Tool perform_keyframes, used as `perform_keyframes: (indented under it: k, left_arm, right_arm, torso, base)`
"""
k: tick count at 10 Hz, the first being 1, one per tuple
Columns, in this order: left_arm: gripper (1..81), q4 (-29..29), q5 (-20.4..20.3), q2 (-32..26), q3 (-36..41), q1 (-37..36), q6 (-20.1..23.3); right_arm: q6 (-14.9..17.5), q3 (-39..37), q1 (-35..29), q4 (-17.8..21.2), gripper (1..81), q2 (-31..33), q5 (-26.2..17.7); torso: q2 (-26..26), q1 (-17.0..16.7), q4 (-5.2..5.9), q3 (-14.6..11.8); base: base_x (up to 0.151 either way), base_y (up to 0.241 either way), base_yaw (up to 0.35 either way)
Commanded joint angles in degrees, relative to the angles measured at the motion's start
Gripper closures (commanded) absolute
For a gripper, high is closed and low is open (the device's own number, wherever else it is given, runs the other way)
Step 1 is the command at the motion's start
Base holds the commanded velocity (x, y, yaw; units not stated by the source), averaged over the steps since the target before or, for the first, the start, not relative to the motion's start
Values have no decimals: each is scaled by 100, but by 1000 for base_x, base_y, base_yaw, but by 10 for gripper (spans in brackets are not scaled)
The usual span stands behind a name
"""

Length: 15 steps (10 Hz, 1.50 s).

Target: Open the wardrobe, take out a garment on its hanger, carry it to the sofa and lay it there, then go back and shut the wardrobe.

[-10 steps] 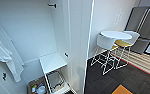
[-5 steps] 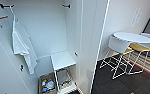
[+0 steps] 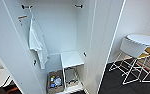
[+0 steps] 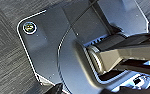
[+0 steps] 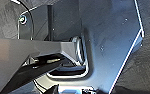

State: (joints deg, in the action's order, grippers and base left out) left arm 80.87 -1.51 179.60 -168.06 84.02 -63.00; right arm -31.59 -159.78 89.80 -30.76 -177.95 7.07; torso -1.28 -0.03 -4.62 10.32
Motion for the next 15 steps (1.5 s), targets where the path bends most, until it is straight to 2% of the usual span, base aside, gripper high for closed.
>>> perform_keyframes:
  k: [1,8,15]
  left_arm:
    - [10,87,318,50,27,-188,25]
    - [10,139,318,41,45,-179,25]
    - [10,-18,309,-38,37,-188,-115]
  right_arm:
    - [3,1,-141,-44,10,-33,-276]
    - [3,1,-150,-53,10,-33,-276]
    - [3,-8,-167,-62,10,-33,-285]
  torso:
    - [0,3,0,0]
    - [0,3,-2,0]
    - [0,3,0,0]
  base:
    - [0,0,283]
    - [0,0,282]
    - [0,0,18]
